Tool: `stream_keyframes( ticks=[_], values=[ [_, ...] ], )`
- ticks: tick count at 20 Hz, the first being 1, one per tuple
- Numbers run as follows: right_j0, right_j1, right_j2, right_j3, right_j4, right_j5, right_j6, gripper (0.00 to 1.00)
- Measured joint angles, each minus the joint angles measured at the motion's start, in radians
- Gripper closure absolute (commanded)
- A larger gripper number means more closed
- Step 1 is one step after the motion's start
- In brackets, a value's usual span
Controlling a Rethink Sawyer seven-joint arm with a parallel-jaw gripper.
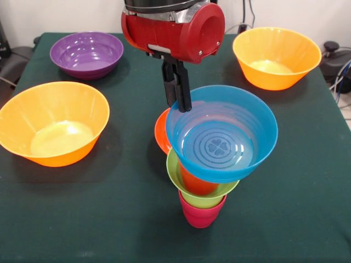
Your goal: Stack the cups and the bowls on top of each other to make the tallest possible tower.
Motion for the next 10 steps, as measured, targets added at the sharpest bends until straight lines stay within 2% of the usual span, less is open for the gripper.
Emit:
stream_keyframes(
  ticks=[10],
  values=[
    [0.0, 0.0, 0.0, 0.0, -0.009, 0.0, 0.0, 1.0]
  ],
)
